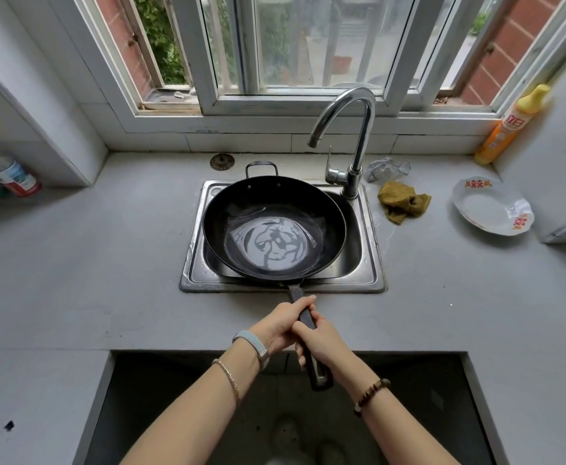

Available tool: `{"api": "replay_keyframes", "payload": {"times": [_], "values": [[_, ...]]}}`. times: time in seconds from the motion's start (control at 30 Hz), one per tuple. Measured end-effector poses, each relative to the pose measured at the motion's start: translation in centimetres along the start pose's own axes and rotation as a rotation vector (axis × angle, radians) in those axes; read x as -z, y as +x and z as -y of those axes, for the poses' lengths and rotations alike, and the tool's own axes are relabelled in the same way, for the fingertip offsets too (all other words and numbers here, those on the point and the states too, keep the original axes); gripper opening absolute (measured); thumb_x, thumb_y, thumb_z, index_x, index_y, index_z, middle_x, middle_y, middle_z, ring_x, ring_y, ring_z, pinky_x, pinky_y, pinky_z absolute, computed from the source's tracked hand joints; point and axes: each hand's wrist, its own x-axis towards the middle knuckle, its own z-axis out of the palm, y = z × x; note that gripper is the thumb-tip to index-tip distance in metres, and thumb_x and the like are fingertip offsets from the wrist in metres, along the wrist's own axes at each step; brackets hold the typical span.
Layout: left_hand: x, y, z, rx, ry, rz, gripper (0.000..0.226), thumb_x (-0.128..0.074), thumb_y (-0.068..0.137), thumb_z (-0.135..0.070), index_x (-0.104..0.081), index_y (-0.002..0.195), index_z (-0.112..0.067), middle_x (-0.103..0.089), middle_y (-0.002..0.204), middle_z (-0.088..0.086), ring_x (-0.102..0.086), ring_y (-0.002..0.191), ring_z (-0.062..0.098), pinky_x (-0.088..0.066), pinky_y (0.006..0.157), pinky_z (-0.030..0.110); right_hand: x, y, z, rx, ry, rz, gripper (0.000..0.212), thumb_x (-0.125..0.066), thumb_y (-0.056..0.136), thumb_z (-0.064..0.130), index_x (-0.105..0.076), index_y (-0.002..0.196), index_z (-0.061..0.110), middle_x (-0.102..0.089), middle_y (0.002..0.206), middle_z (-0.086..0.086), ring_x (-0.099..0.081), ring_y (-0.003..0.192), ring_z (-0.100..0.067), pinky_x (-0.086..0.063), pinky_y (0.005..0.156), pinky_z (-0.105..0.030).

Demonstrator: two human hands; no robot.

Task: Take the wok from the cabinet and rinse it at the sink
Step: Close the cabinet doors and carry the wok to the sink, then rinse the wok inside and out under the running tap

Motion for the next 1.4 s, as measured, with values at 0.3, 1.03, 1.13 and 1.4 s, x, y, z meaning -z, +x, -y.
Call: {"api": "replay_keyframes", "payload": {"times": [0.3, 1.03, 1.13, 1.4], "values": [[0.8, 0.4, -0.2, -0.022, 0.059, -0.028, 0.019, -0.058, 0.094, -0.025, -0.059, 0.087, -0.007, -0.075, 0.076, 0.009, -0.067, 0.071, 0.021, -0.05, 0.077, 0.036, 2.1, 0.0, -0.4, 0.11, -0.399, 0.092, 0.043, -0.055, 0.087, 0.051, -0.059, 0.116, 0.02, -0.065, 0.101, -0.001, -0.065, 0.09, -0.013, -0.051, 0.078, -0.026], [2.4, -4.4, -9.4, -0.947, 0.996, -0.834, 0.027, -0.057, 0.09, -0.011, -0.062, 0.115, -0.019, -0.062, 0.111, -0.003, -0.055, 0.103, 0.017, -0.044, 0.09, 0.028, 13.1, 7.1, 10.8, 0.505, -0.064, -0.286, 0.029, -0.049, 0.093, 0.006, -0.059, 0.117, 0.018, -0.069, 0.108, 0.001, -0.062, 0.105, -0.016, -0.048, 0.097, -0.034], [1.5, -4.3, -10.7, -1.016, 1.135, -0.941, 0.031, -0.06, 0.087, -0.008, -0.062, 0.116, -0.016, -0.062, 0.114, -0.001, -0.054, 0.106, 0.02, -0.042, 0.094, 0.031, 14.3, 9.2, 13.9, 0.528, -0.066, -0.247, 0.039, -0.045, 0.095, 0.005, -0.05, 0.132, 0.014, -0.061, 0.123, 0.0, -0.056, 0.116, -0.014, -0.043, 0.102, -0.028], [0.5, -3.1, -12.4, -0.953, 1.216, -1.093, 0.033, -0.065, 0.083, -0.007, -0.063, 0.114, -0.017, -0.063, 0.111, -0.003, -0.056, 0.107, 0.02, -0.041, 0.095, 0.035, 14.6, 16.9, 20.8, 0.528, -0.179, -0.123, 0.055, -0.043, 0.095, 0.001, -0.026, 0.147, 0.011, -0.038, 0.149, -0.006, -0.04, 0.134, -0.015, -0.035, 0.104, -0.019]]}}
